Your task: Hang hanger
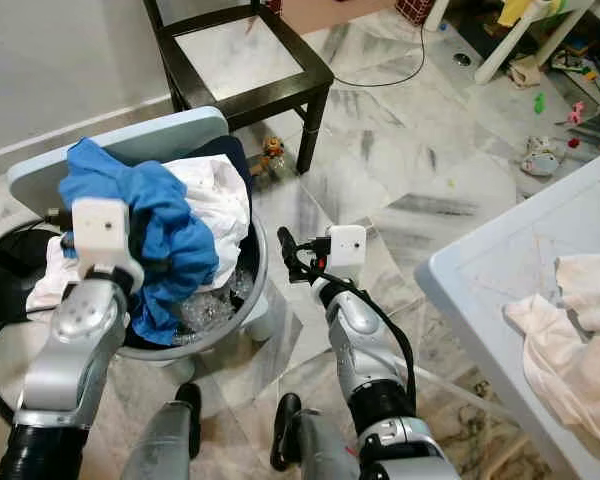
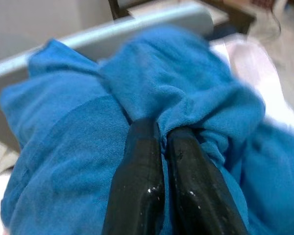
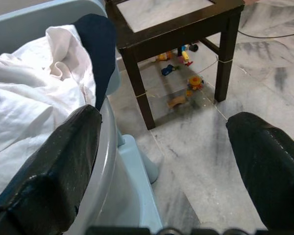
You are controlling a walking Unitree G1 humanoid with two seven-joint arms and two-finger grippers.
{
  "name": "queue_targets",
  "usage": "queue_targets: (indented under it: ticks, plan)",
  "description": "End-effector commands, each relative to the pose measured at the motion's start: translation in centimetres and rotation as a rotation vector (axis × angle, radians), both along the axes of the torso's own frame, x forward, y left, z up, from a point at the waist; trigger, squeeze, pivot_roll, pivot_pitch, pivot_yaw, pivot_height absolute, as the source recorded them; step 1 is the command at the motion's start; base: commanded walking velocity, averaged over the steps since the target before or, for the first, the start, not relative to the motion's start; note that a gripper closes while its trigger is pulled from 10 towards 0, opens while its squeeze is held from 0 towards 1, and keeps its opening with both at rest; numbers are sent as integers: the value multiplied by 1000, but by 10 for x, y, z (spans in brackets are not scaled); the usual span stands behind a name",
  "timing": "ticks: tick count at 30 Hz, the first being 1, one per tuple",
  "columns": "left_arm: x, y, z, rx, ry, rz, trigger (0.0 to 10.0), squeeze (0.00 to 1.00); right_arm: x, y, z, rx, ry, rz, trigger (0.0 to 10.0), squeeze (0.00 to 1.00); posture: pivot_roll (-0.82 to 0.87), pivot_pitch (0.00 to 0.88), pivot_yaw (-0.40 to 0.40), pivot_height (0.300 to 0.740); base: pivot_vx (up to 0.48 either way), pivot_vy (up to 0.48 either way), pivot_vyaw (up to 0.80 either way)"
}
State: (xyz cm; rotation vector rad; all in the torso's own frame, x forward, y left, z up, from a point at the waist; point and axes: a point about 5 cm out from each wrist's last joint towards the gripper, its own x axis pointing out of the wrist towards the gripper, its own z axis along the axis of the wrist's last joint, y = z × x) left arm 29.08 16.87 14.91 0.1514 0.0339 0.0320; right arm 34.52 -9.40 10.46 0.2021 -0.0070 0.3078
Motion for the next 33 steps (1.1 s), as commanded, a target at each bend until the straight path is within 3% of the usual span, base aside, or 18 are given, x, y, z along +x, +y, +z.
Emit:
queue_targets:
  ticks: [1,7,17,18,19,20,21,25,26,29,31,33]
  plan:
    - [-10,-3,-15,6,87,-23,0,0,-3,-5,-7,-7,23,-17,10000,0,404,341,-138,740,0,0,0]
    - [-40,9,-33,39,197,-23,0,0,-2,-3,-8,-6,29,-11,10000,0,421,344,-139,740,0,0,0]
    - [-68,13,-47,96,322,-41,0,0,1,1,-7,-7,29,5,10000,0,432,346,-143,740,0,0,0]
    - [-69,14,-47,98,320,-40,2667,0,1,1,-6,-7,29,5,10000,0,431,346,-144,740,0,0,0]
    - [-69,14,-47,98,320,-40,2667,0,1,1,-6,-7,29,5,10000,0,431,346,-144,740,0,0,0]
    - [-67,14,-43,147,293,-63,8902,0,2,1,-6,-7,29,6,10000,0,431,345,-145,740,0,0,0]
    - [-66,14,-40,188,278,-72,10000,0,2,1,-6,-7,28,6,10000,0,431,344,-146,740,0,0,0]
    - [-65,14,-36,293,276,-131,10000,0,2,2,-6,-8,28,7,10000,0,431,343,-146,740,0,0,0]
    - [-65,16,-35,329,273,-149,10000,1000,2,2,-6,-8,28,7,10000,0,430,343,-146,740,0,0,0]
    - [-64,22,-34,438,271,-180,10000,1000,2,2,-6,-8,28,7,10000,0,432,341,-143,740,0,0,0]
    - [-63,23,-34,453,272,-182,10000,1000,2,2,-6,-8,28,6,10000,0,431,340,-143,740,0,0,0]
    - [-60,23,-27,521,238,-231,10000,1000,3,1,-6,-9,27,5,10000,0,431,339,-146,740,0,0,0]
